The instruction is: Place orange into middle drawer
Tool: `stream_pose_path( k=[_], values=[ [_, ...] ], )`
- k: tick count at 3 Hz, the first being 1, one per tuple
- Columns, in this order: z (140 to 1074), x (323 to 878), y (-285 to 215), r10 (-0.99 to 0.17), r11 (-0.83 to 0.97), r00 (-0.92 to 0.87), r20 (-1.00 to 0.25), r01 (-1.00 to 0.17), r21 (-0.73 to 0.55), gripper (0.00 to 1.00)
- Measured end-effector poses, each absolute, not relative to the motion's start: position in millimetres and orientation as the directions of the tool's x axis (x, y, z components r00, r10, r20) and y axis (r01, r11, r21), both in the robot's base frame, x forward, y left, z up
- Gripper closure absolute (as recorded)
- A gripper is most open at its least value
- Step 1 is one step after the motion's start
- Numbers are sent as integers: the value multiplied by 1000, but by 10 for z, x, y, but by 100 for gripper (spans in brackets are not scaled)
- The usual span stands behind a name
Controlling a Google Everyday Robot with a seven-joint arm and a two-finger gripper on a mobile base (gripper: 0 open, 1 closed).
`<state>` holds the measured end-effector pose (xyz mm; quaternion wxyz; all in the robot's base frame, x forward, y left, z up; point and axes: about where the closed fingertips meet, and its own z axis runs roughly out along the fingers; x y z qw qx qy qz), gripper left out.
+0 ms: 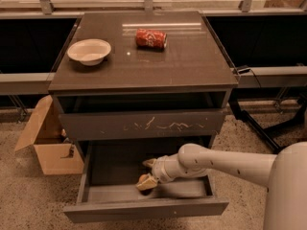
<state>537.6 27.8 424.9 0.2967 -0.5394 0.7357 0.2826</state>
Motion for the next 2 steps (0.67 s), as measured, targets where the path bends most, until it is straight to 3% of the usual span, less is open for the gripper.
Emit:
stream_pose_path(
  k=[2],
  values=[
    [4462, 5231, -273, -493, 361, -270, -827, -928, 88, 0]
  ],
)
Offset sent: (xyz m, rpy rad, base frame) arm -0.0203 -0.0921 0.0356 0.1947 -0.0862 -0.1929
